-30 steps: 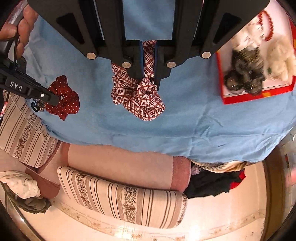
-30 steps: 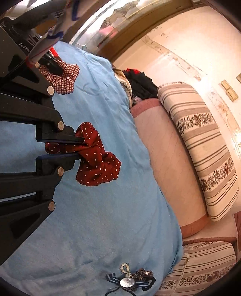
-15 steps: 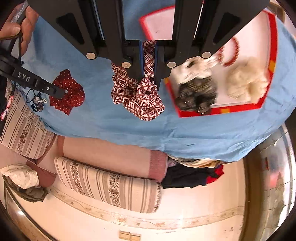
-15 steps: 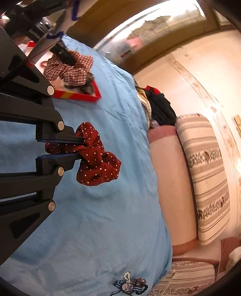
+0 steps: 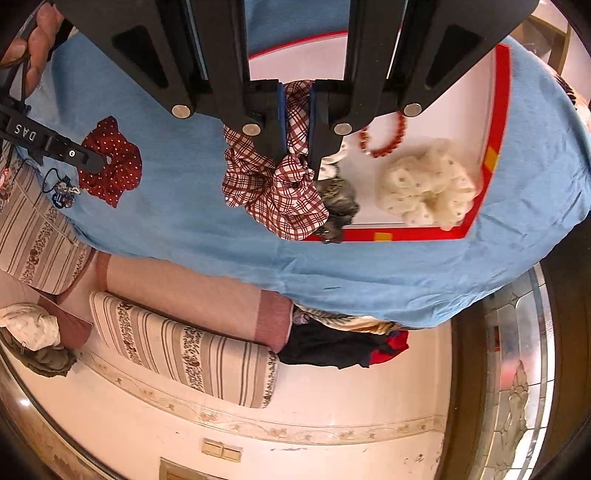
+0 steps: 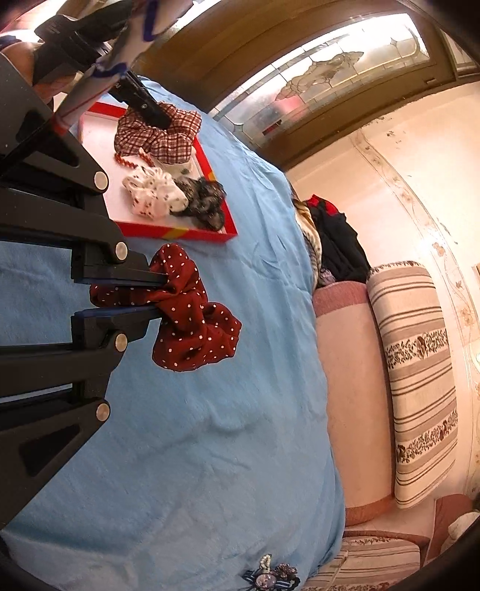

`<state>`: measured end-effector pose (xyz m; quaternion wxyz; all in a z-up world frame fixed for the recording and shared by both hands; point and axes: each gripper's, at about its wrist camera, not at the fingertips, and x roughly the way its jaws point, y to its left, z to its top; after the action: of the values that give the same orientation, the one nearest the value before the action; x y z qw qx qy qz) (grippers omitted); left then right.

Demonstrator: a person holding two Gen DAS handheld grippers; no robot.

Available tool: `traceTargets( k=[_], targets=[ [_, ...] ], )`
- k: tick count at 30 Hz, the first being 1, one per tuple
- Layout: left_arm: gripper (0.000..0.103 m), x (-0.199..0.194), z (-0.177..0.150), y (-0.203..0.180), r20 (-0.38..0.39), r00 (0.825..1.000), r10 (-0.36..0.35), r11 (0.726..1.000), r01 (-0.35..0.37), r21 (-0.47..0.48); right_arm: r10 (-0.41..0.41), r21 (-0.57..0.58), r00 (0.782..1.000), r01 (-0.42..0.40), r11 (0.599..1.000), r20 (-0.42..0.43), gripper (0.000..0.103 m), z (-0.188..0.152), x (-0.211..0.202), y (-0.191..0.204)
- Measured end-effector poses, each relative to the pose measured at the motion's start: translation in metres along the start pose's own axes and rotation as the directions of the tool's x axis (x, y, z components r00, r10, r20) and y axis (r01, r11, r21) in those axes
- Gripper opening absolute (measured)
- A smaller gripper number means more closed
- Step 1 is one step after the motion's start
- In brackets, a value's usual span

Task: Organize jewelry
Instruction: 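Carry the gingham scrunchie into the box with the left tool while the right carries the polka-dot scrunchie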

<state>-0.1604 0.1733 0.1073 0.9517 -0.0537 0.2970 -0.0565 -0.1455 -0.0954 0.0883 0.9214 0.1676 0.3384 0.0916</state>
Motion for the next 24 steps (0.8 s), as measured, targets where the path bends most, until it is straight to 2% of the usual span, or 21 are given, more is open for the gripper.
traceTargets(
  k=[6,15,24],
  targets=[
    [0.009,-0.011,-0.005,0.04,0.008,0.999,0.05,0.997,-0.049,-0.056,0.037,-0.029,0.999,-0.038,0.999,-0.028,0.01,-0.011,0.004,0.027],
    [0.009,-0.021,-0.021,0.091,-0.028,0.993,0.111,0.987,-0.113,-0.117,0.102,-0.116,0.991,-0.111,0.987,-0.084,0.01,-0.025,0.021,0.079],
    [0.009,-0.019,-0.025,0.11,-0.057,0.991,0.124,0.981,-0.131,-0.141,0.146,-0.208,0.978,-0.175,0.962,-0.148,0.01,-0.044,0.04,0.125]
  ],
)
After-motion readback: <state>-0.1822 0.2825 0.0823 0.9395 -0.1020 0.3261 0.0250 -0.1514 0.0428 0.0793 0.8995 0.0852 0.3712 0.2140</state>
